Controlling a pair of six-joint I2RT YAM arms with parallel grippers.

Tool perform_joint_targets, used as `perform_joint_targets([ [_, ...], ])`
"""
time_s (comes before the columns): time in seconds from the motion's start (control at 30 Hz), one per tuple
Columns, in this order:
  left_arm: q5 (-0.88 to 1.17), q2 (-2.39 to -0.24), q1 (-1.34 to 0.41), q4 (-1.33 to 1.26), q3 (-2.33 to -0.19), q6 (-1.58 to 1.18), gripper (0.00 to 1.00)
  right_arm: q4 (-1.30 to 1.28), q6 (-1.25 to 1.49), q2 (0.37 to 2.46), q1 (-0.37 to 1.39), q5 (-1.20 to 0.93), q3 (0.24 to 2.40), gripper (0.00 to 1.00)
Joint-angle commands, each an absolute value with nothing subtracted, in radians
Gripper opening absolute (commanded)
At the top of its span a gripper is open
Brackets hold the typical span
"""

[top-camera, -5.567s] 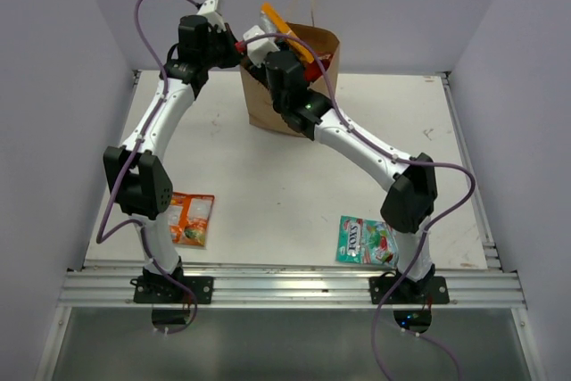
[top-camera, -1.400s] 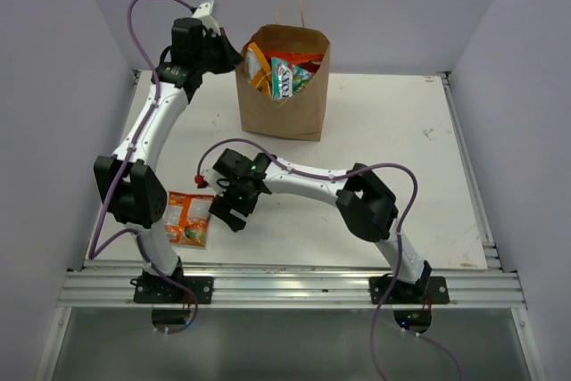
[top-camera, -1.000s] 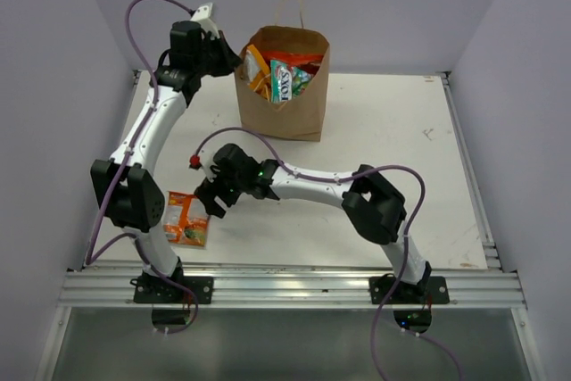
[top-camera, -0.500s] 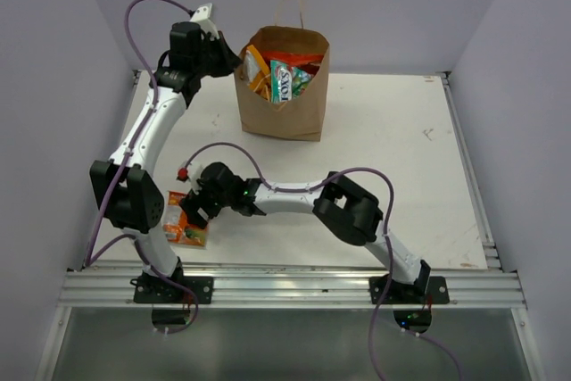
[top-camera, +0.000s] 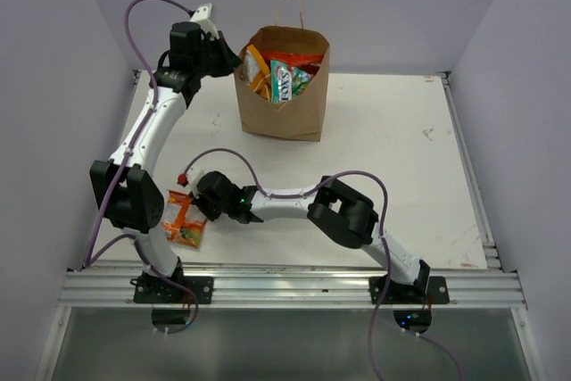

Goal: Place the snacks into the paper bag

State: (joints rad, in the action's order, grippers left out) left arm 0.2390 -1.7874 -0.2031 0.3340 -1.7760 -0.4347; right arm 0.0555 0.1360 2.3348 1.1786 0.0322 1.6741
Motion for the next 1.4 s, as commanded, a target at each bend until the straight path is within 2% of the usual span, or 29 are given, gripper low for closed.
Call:
perform_joint_targets([
  [0.0, 0.239, -1.736, -0.198, 0.301, -1.809, -0.44, 0.0, -0.147, 0.106, 2.385, 1.186, 0.139, 1.582, 0.0],
  [0.3, 0.232, -1.733, -0.196, 0.302, -1.807, -0.434, 0.0, -0.135, 0.089, 2.306, 1.183, 0.137, 1.517, 0.0],
  [0.33, 0.232, -1.733, -0.196, 0.302, -1.807, -0.434, 0.0, -0.129, 0.084, 2.287, 1.183, 0.132, 1.514, 0.06],
  [0.4, 0.23, -1.736, -0.196, 0.302, -1.807, -0.433, 0.0, -0.14, 0.062, 2.272, 1.184, 0.105, 1.52, 0.39],
  [0.47, 0.23, -1.738, -0.196, 0.302, -1.81, -0.433, 0.0, -0.135, 0.045, 2.244, 1.186, 0.103, 1.52, 0.54],
  [0.5, 0.229, -1.74, -0.196, 0.302, -1.81, -0.431, 0.0, -0.14, 0.023, 2.237, 1.186, 0.107, 1.525, 0.7],
  [0.53, 0.229, -1.741, -0.196, 0.304, -1.812, -0.431, 0.0, -0.144, 0.012, 2.23, 1.186, 0.121, 1.534, 0.93],
  [0.57, 0.229, -1.743, -0.196, 0.304, -1.813, -0.43, 0.0, -0.147, 0.008, 2.226, 1.184, 0.136, 1.552, 0.99],
  [0.73, 0.232, -1.755, -0.196, 0.304, -1.818, -0.431, 0.0, -0.16, -0.072, 2.241, 1.183, 0.137, 1.63, 0.99],
  [0.83, 0.232, -1.764, -0.198, 0.304, -1.819, -0.43, 0.0, -0.17, -0.055, 2.287, 1.172, 0.057, 1.681, 0.99],
  [0.97, 0.233, -1.773, -0.196, 0.302, -1.818, -0.428, 0.0, -0.164, 0.023, 2.365, 1.152, -0.156, 1.779, 0.99],
  [1.07, 0.232, -1.778, -0.196, 0.305, -1.816, -0.426, 0.0, -0.129, 0.093, 2.41, 1.118, -0.28, 1.795, 0.98],
  [1.2, 0.232, -1.784, -0.198, 0.305, -1.816, -0.425, 0.0, -0.087, 0.153, 2.425, 1.085, -0.343, 1.778, 0.94],
  [1.27, 0.232, -1.786, -0.196, 0.305, -1.815, -0.425, 0.0, -0.071, 0.164, 2.434, 1.065, -0.362, 1.776, 0.81],
  [1.3, 0.232, -1.787, -0.196, 0.305, -1.815, -0.426, 0.0, -0.068, 0.178, 2.437, 1.06, -0.37, 1.778, 0.72],
  [1.33, 0.232, -1.787, -0.196, 0.305, -1.813, -0.425, 0.0, -0.064, 0.182, 2.441, 1.055, -0.373, 1.784, 0.55],
  [1.37, 0.232, -1.789, -0.196, 0.305, -1.816, -0.425, 0.0, -0.067, 0.187, 2.45, 1.049, -0.377, 1.789, 0.51],
])
